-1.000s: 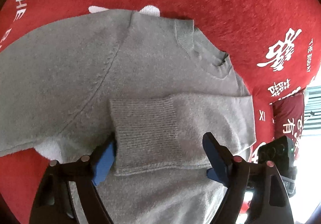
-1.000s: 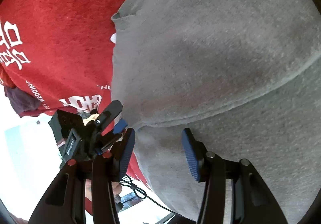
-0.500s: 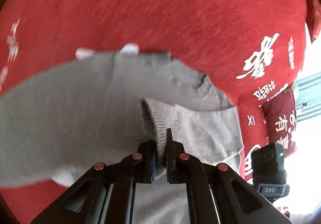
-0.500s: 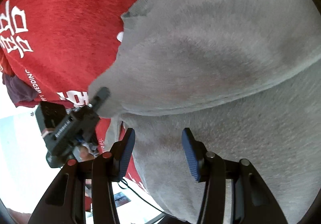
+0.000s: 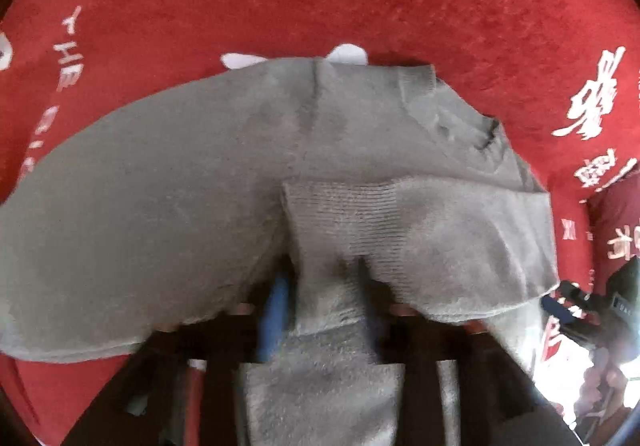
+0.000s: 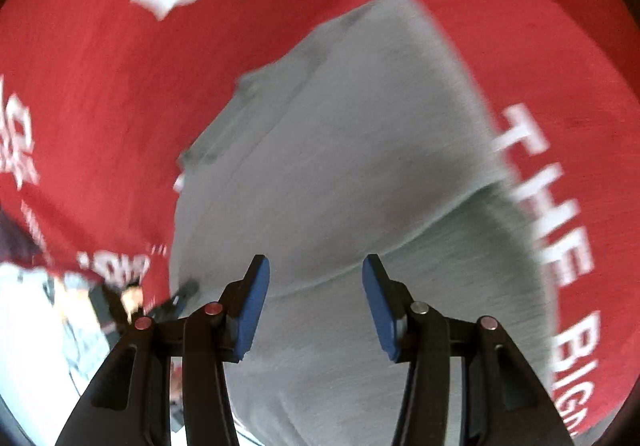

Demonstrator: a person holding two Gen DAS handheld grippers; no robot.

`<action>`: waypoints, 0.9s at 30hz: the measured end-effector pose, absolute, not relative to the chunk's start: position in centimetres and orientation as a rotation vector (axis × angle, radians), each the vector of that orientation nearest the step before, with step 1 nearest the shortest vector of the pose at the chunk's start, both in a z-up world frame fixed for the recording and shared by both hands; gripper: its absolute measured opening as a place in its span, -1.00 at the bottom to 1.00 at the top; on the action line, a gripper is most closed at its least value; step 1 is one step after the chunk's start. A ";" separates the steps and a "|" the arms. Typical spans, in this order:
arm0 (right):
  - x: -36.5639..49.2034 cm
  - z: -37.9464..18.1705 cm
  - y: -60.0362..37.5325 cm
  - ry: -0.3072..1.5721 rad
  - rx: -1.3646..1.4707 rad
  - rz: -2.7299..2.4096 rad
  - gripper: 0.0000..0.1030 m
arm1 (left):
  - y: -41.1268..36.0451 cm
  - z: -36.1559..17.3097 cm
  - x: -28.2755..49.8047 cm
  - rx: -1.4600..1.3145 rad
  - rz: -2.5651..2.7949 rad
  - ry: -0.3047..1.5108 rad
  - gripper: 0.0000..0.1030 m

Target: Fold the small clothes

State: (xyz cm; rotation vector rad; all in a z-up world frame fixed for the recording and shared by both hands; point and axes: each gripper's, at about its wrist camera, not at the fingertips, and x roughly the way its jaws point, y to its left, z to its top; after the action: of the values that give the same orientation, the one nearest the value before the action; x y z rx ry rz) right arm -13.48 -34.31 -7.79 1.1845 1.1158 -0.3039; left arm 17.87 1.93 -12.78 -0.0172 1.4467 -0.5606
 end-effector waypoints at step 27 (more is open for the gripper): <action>-9.2 -4.2 -21.3 1.398 0.581 -0.125 0.16 | 10.6 -11.1 11.5 0.086 -0.288 1.507 0.79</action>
State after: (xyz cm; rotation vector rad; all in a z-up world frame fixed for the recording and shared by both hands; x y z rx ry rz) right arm -9.16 -21.32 -4.21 0.5813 1.3981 -0.1246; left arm 11.49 10.58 -11.07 0.0861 1.5073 -0.2881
